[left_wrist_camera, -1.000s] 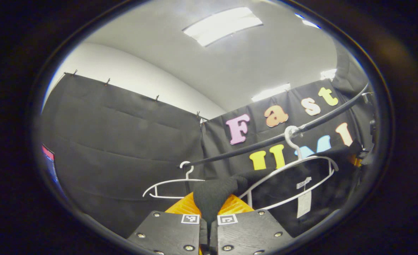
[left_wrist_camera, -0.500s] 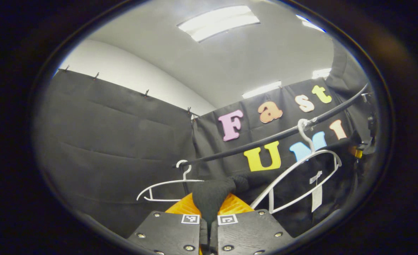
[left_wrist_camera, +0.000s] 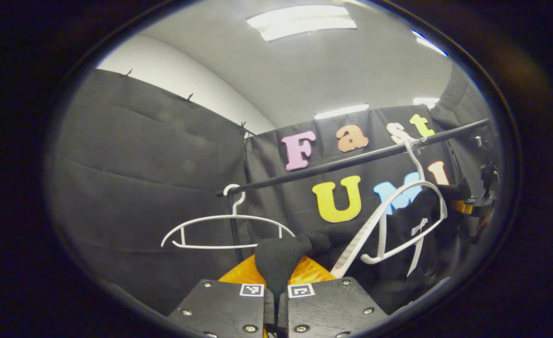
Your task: Grasp the clothes on the hanger with both hands and then place them into the laundry hamper below.
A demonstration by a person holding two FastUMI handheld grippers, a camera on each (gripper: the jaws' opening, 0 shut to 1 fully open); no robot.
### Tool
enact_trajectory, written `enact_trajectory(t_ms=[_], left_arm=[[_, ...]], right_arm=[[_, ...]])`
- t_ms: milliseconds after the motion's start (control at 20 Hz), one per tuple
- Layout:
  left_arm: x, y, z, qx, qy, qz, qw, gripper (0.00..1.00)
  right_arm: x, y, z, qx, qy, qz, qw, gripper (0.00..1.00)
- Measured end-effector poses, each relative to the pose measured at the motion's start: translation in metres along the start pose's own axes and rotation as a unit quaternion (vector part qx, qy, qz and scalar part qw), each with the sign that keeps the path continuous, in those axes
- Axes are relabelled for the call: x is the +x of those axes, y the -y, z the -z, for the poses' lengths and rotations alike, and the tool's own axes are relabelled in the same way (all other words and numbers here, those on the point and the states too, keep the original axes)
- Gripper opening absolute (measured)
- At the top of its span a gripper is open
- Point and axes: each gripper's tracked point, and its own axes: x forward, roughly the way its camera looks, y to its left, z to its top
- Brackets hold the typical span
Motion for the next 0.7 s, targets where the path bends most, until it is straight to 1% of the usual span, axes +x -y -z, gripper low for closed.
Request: enact_trajectory(t_ms=[100, 250, 400, 600, 700], left_arm=[[0.002, 0.004, 0.010, 0.003, -0.010, 0.003, 1.000, 0.04], [0.003, 0.004, 0.031, -0.001, -0.025, 0.010, 1.000, 0.03], [0.003, 0.000, 0.051, -0.004, -0.043, 0.022, 0.999, 0.03], [-0.010, 0.002, 0.071, -0.001, -0.059, 0.039, 0.997, 0.04], [-0.023, 0.009, 0.083, 0.005, -0.068, 0.047, 0.997, 0.04]], right_arm=[[0.002, 0.000, 0.008, -0.004, -0.011, -0.005, 1.000, 0.07], [0.005, -0.003, 0.025, 0.008, -0.037, -0.017, 0.999, 0.06], [0.002, 0.001, 0.040, 0.009, -0.057, -0.015, 0.998, 0.07], [0.006, 0.006, 0.060, 0.012, -0.084, -0.013, 0.996, 0.07], [0.002, 0.010, 0.063, 0.013, -0.086, -0.009, 0.996, 0.07]])
